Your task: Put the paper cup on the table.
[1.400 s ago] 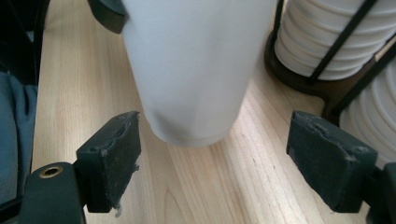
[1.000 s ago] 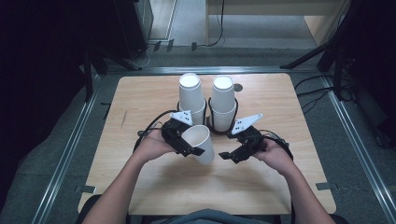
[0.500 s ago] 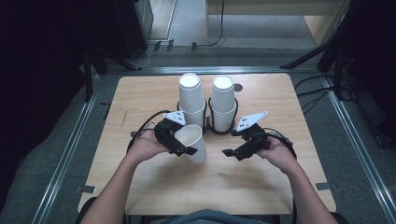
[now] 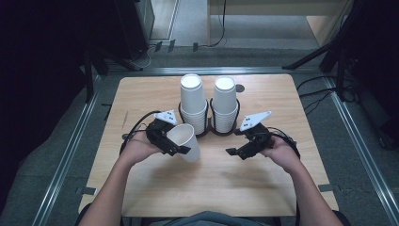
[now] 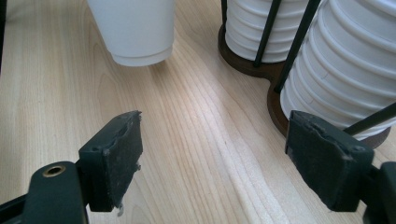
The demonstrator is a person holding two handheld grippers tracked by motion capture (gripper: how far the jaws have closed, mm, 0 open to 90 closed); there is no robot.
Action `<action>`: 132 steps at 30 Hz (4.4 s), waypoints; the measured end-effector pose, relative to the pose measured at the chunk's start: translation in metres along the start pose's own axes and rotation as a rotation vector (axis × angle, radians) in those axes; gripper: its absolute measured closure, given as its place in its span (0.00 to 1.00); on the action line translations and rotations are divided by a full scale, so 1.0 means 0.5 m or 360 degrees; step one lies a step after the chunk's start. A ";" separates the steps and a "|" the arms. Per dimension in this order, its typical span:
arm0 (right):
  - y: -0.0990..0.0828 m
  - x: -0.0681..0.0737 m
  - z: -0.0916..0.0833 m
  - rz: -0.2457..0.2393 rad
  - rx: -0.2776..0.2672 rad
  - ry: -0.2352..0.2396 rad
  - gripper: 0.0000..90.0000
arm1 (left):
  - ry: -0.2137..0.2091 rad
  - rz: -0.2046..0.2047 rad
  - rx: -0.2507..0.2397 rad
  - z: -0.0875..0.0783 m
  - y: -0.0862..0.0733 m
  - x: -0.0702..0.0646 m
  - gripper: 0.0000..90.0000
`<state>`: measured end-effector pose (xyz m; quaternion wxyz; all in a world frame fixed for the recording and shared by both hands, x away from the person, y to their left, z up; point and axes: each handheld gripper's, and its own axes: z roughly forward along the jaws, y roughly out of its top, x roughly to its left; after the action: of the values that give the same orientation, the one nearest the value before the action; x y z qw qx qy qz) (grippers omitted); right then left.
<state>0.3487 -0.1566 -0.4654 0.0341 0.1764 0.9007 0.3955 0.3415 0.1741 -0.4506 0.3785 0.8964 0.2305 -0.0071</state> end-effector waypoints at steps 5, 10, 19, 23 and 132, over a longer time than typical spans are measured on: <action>-0.001 -0.008 0.003 -0.0013 -0.0007 0.0024 0.23 | 0.0017 -0.0036 -0.0024 -0.015 -0.014 0.010 0.13; 0.001 -0.009 0.004 -0.0029 -0.0001 0.0041 0.23 | 0.0056 -0.0060 -0.0035 -0.030 -0.024 0.018 0.13; 0.011 -0.014 0.019 -0.0062 0.0025 0.0068 0.23 | 0.0118 -0.0151 -0.0054 -0.062 -0.058 0.036 0.13; 0.014 -0.017 0.027 -0.0064 0.0042 0.0084 0.23 | 0.0161 -0.0195 -0.0065 -0.080 -0.076 0.044 0.13; -0.031 0.005 0.021 -0.0053 0.0127 0.0069 0.24 | 0.0648 -0.0553 -0.0151 -0.235 -0.092 0.151 0.06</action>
<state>0.3440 -0.1581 -0.4838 0.0140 0.1541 0.9191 0.3624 0.3707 0.3130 -0.4121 0.3592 0.8075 0.4524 0.1194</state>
